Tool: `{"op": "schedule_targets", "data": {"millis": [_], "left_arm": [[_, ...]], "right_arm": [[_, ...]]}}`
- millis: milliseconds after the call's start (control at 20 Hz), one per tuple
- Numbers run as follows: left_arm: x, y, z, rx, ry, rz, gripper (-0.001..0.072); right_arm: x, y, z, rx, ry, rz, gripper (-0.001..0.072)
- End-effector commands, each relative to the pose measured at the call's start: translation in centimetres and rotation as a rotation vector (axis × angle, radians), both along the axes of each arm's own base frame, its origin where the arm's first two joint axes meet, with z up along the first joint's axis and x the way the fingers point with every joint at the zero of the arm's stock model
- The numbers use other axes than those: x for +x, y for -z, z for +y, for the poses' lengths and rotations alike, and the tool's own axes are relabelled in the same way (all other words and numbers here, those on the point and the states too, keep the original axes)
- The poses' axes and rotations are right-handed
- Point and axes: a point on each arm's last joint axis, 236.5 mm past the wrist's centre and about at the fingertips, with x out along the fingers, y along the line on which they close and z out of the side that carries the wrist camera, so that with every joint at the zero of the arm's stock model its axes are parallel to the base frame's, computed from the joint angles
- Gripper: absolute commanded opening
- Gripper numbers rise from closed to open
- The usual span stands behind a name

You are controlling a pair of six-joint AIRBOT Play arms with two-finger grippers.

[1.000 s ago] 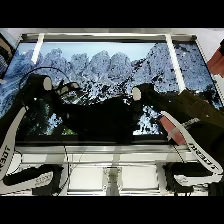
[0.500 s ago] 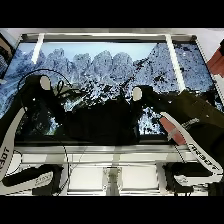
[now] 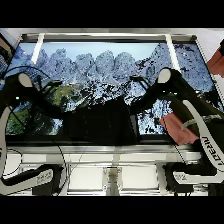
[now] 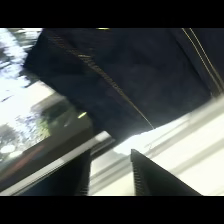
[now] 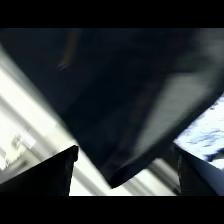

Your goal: Fold the clothes and pants, and hang the long-sleeved shirts on hangers.

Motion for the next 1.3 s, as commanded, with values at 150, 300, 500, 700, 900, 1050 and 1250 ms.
{"op": "schedule_targets", "data": {"millis": [150,300,500,700,900,1050,1250], "left_arm": [[2.4,-1.2,1.0,-0.146,-0.304,-0.034,0.0582],[2.5,-1.3,0.6,-0.162,-0.309,-0.034,0.0582],[2.3,-1.5,0.4,-0.173,-0.309,-0.023,0.0582],[2.3,-1.5,0.4,-0.173,-0.309,-0.024,0.0582],[2.3,-1.4,0.4,-0.173,-0.308,-0.024,0.0581],[2.3,-1.4,0.4,-0.173,-0.308,-0.024,0.0581],[2.3,-1.4,0.4,-0.173,-0.309,-0.022,0.0581]], "right_arm": [[0.7,7.4,-3.4,0.034,0.201,0.187,0.0692],[0.9,9.0,-0.3,0.130,0.179,0.225,0.0692],[0.0,11.7,1.6,0.141,0.173,0.293,0.0691],[-0.8,11.5,4.8,0.225,0.134,0.320,0.0682],[-2.2,11.6,7.7,0.223,0.068,0.298,0.0310],[-1.9,11.3,9.2,0.225,0.053,0.260,0.0021],[2.4,6.3,7.9,0.233,0.124,0.194,0.0021]]}}
